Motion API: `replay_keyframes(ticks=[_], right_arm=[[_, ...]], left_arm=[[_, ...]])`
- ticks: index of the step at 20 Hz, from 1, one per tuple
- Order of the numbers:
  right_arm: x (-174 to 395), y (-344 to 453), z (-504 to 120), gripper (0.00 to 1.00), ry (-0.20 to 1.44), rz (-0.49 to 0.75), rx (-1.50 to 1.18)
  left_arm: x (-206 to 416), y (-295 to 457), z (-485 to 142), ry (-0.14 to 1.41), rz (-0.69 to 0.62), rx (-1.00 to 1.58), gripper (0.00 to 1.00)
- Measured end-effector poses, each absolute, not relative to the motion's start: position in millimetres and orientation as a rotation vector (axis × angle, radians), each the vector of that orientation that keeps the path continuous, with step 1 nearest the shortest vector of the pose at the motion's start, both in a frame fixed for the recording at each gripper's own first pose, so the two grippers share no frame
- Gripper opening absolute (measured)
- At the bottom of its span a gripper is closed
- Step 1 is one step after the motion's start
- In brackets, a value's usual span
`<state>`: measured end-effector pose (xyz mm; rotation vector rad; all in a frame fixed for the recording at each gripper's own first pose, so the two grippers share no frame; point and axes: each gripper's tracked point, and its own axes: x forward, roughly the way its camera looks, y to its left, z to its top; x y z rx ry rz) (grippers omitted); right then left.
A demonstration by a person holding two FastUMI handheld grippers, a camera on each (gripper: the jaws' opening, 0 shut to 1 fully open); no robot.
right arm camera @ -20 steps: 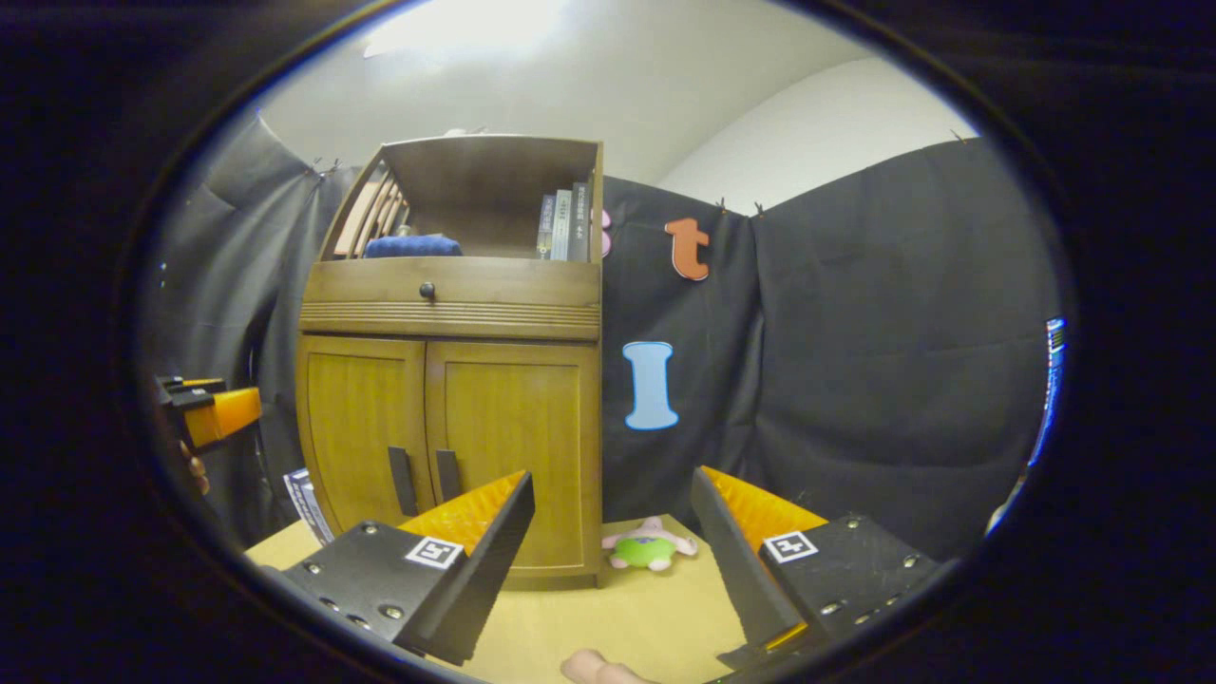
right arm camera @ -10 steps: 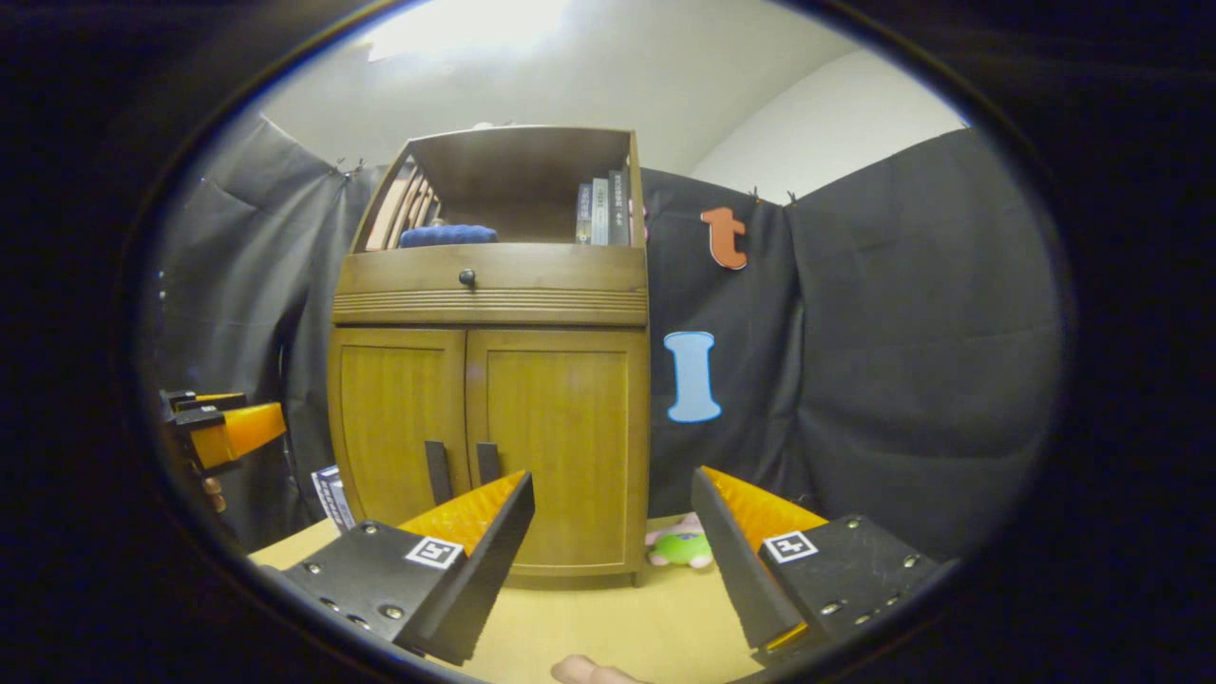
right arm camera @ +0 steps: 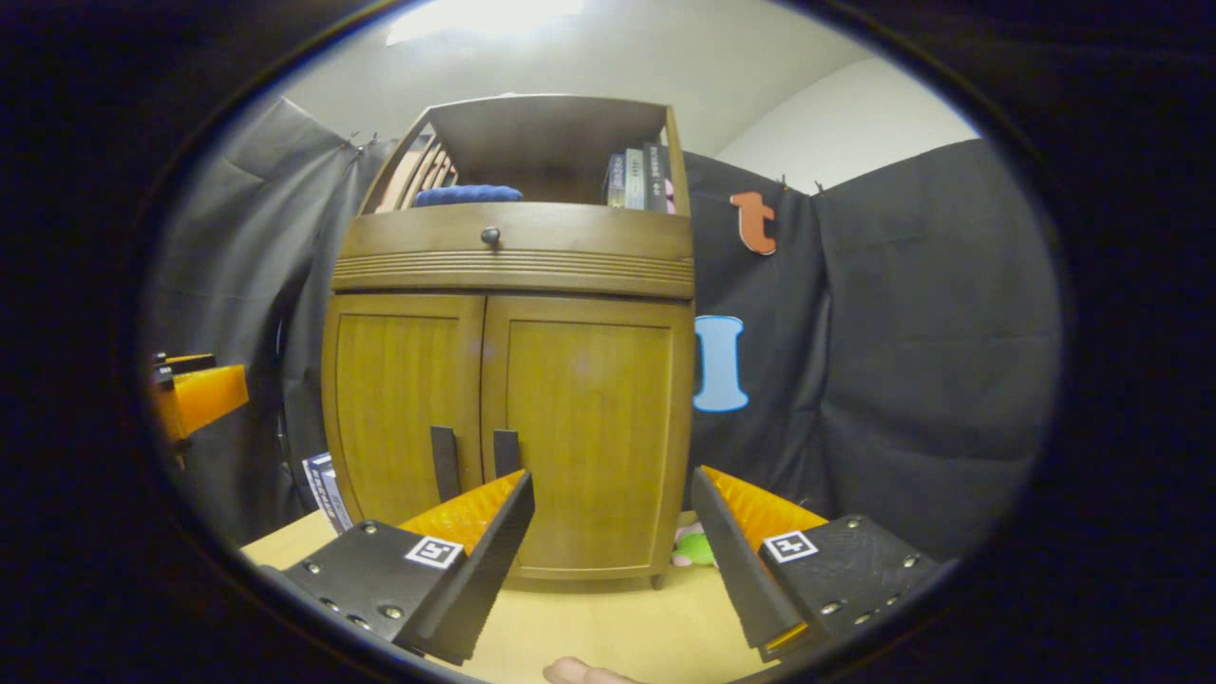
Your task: Open the right door of the double-door shoe cabinet with the right hand, and open the left door with the left hand.
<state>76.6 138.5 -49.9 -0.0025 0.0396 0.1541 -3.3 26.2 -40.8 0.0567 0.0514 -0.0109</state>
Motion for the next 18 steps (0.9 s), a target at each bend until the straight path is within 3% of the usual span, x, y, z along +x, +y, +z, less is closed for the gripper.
replay_keyframes(ticks=[3, 14, 16, 17, 18], right_arm=[[106, 162, -66, 1.00, 0.076, 0.162, -0.031], [206, 263, -141, 0.99, 0.202, 0.276, -0.028], [221, 272, -148, 0.96, 0.210, 0.273, -0.001], [226, 274, -153, 0.99, 0.217, 0.257, 0.009], [236, 271, -156, 0.95, 0.222, 0.225, 0.017]], left_arm=[[2, 40, -38, 0.058, 0.012, 0.011, 0.99], [11, 71, -58, 0.068, 0.037, -0.022, 0.97], [16, 72, -65, 0.077, 0.018, -0.036, 0.98], [20, 75, -69, 0.081, 0.012, -0.040, 0.98], [25, 77, -73, 0.087, 0.006, -0.044, 0.98]])
